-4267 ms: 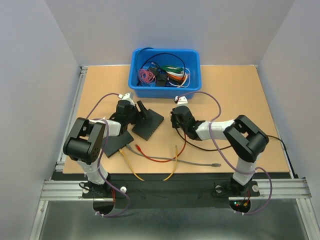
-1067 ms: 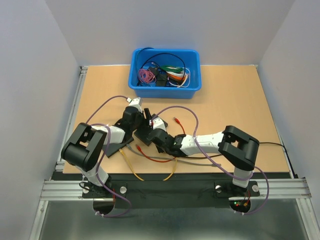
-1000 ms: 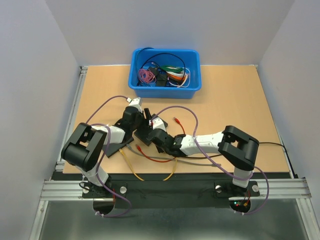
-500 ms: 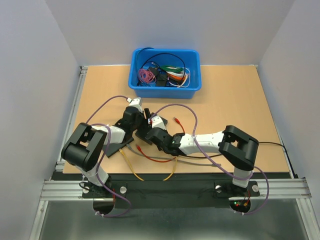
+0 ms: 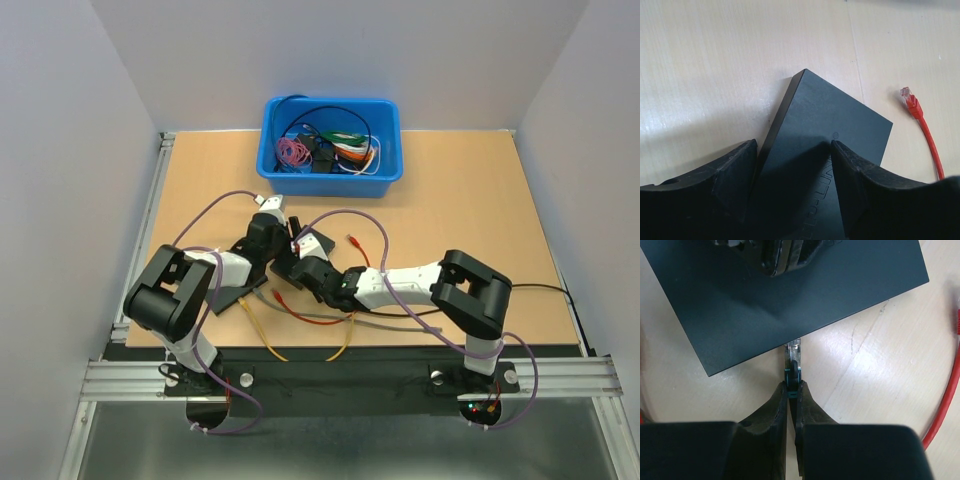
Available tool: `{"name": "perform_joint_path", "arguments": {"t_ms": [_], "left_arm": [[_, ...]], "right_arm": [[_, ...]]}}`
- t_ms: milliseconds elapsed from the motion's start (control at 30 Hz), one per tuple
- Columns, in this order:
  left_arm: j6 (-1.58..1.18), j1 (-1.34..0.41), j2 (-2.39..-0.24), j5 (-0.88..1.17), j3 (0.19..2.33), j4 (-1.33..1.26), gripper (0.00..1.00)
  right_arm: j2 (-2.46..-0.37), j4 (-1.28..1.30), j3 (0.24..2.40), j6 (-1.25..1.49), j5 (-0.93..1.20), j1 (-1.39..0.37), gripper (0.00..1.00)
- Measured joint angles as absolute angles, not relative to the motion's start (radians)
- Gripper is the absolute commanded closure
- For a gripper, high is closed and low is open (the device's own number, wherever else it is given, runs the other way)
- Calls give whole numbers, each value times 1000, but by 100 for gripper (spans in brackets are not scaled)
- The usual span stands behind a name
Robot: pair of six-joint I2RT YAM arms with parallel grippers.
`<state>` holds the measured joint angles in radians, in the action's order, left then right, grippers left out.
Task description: Insert the plug into the switch port
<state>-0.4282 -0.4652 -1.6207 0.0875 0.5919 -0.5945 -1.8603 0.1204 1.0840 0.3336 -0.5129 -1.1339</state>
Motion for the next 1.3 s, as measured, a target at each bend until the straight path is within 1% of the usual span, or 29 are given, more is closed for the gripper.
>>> {"name": "perform_joint_path", "arguments": {"t_ms": [467, 867, 1300], "left_arm": [[-420, -488, -1634, 77, 605, -597, 31], [-426, -495, -1641, 65, 602, -617, 31], [-440, -543, -1678, -38, 556, -772, 33]], "right_arm": [[-1811, 75, 1032, 223, -473, -1134, 100], [-1819, 59, 1032, 206, -476, -1134, 100], [-1837, 52, 1041, 153, -492, -1133, 100]]}}
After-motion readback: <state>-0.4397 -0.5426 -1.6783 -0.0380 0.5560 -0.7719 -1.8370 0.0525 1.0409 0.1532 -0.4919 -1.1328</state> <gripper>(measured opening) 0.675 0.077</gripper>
